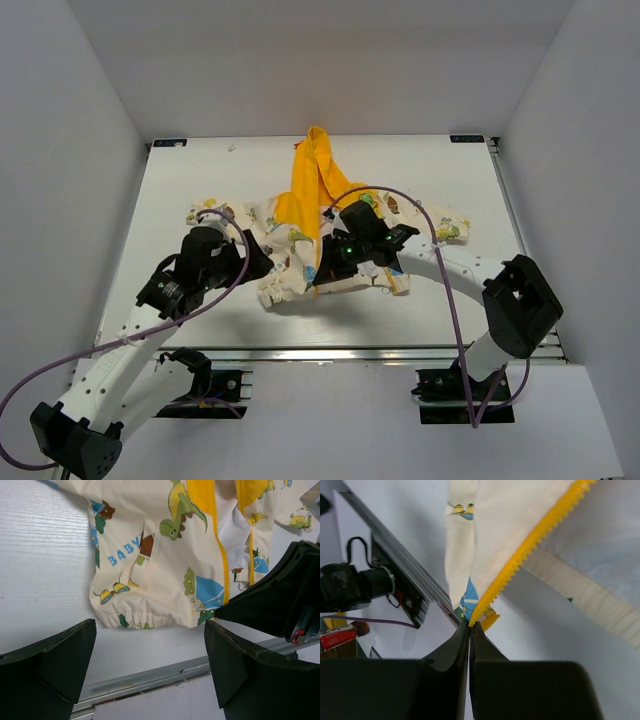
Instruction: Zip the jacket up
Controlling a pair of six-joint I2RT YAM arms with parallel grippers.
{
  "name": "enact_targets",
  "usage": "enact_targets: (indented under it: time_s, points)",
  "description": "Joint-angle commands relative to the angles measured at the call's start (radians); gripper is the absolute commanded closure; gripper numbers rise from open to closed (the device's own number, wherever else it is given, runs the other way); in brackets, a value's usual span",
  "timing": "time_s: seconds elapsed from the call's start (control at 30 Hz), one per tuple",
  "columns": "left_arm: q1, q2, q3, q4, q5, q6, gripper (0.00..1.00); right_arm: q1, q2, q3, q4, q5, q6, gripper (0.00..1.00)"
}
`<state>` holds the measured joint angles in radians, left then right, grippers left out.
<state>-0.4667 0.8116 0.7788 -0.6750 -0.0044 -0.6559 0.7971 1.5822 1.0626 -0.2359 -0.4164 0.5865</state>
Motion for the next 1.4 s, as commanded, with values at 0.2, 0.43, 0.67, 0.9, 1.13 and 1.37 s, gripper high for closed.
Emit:
enact_targets:
  time_s: [0.2,0.43,0.67,0.9,1.13,1.37]
  points:
    - [0.000,-0.017,-0.030,0.011,0.046,-0.027,0.02,0.010,0.189,0.124,-0.276,0.367,0.107,1.00]
    - [0.000,-0.011,-0.019,-0.057,-0.039,-0.051,0.02,0.010,0.318,0.261,-0.275,0.499,0.133,1.00]
    - [0.000,-0.019,-0.036,0.002,0.036,-0.031,0.02,0.011,0.123,0.166,-0.175,0.511,0.056,0.87]
    - [0.002,0.001,0.010,0.119,0.037,-0.097,0.02,-0.006,-0.266,-0.010,-0.045,0.597,-0.021,0.11]
    - [0.000,0.063,0.028,0.307,0.151,-0.061,0.02,-0.102,-0.458,-0.105,-0.198,0.689,-0.033,0.11]
    - [0.000,0.261,0.100,0.149,0.222,0.051,0.02,-0.288,-0.458,-0.191,-0.442,0.721,-0.100,0.10]
